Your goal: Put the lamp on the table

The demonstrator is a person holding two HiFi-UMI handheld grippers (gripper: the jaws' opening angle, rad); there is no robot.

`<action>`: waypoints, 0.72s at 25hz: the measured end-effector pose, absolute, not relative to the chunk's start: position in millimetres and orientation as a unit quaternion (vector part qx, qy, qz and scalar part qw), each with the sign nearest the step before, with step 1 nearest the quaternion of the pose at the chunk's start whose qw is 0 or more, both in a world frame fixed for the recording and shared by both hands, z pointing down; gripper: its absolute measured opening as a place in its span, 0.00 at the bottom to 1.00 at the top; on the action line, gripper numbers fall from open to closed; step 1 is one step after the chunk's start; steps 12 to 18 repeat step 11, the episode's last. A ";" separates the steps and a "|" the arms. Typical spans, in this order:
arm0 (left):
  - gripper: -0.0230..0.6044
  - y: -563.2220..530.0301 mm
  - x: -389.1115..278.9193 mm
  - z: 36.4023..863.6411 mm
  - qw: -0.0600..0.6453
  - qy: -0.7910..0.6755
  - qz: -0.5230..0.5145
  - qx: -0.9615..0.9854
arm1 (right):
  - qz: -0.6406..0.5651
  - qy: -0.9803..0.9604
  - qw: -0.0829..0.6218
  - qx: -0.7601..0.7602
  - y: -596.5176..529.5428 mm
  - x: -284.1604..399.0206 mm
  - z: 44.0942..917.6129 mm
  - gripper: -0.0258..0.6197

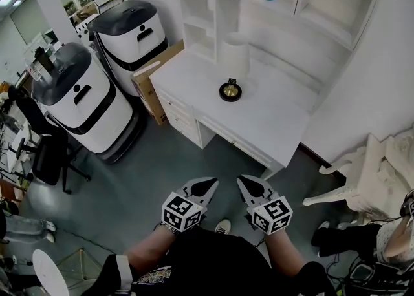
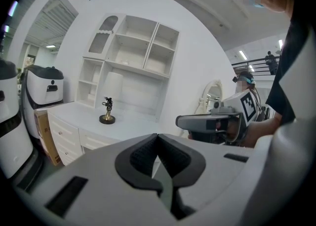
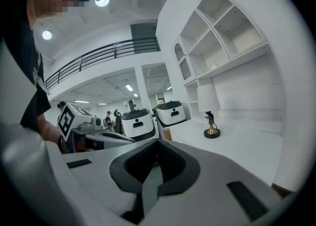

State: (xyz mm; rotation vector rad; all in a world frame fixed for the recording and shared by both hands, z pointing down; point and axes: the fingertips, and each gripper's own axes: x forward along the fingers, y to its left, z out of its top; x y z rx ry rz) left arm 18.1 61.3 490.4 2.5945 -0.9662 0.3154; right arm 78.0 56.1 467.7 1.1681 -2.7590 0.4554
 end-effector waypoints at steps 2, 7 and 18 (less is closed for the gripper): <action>0.05 61.8 18.8 490.0 0.177 -0.339 0.111 0.917 | 0.150 -0.909 0.054 0.385 56.5 77.1 467.6 0.08; 0.05 63.6 20.6 493.1 0.179 -0.337 0.112 0.918 | 0.152 -0.908 0.049 0.387 58.8 77.1 469.3 0.08; 0.05 61.5 25.3 496.0 0.181 -0.336 0.114 0.917 | 0.153 -0.908 0.047 0.387 56.1 80.7 470.5 0.08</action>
